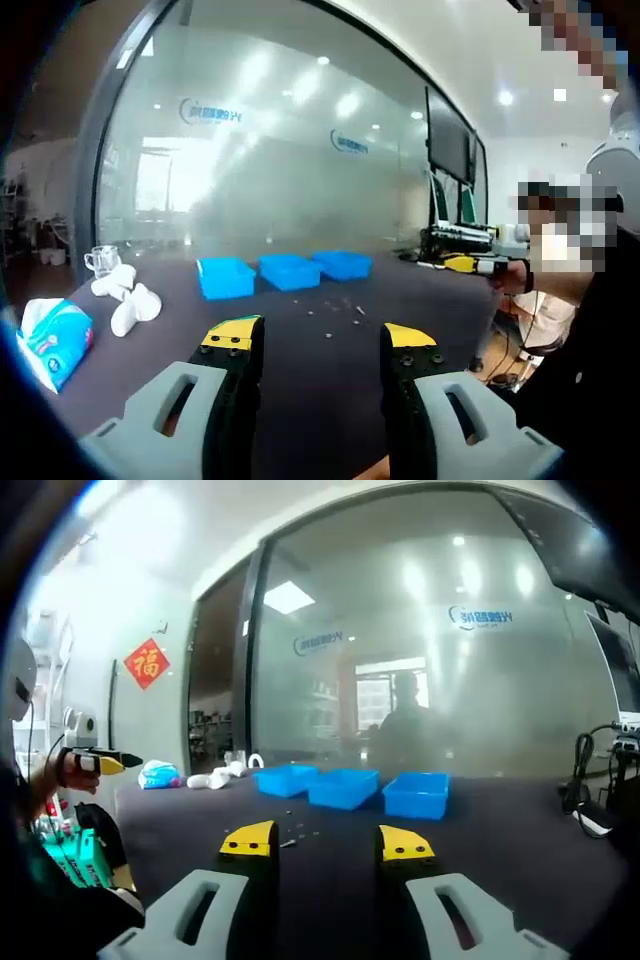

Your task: Sort the screws, nuts, and washers into the corresponding bins

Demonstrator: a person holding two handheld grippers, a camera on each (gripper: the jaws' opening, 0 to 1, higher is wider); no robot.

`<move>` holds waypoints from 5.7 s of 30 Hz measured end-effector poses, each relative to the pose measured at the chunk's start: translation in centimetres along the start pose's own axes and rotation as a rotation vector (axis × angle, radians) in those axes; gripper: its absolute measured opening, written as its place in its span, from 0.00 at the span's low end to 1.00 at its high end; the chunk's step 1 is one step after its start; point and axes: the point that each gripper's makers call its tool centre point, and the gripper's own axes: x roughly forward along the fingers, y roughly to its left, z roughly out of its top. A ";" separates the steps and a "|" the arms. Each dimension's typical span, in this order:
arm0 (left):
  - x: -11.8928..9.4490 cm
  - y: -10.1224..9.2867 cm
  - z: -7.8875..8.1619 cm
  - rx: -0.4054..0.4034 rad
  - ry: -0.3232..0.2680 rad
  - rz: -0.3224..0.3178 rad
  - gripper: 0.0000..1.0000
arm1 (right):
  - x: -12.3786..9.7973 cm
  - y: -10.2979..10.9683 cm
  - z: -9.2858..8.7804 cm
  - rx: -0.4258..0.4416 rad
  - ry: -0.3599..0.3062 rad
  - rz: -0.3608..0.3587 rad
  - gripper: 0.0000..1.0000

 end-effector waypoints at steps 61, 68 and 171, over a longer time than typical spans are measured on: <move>-1.0 1.3 -1.5 -0.054 -0.014 0.019 0.46 | 10.1 7.6 -4.4 -0.103 0.495 0.212 0.37; -0.9 1.0 -1.8 -0.062 -0.015 0.014 0.46 | 10.7 8.2 -4.5 -0.103 0.548 0.216 0.36; -1.4 1.8 -2.2 -0.084 -0.017 0.045 0.46 | 13.1 7.7 -8.5 -0.425 0.935 0.613 0.12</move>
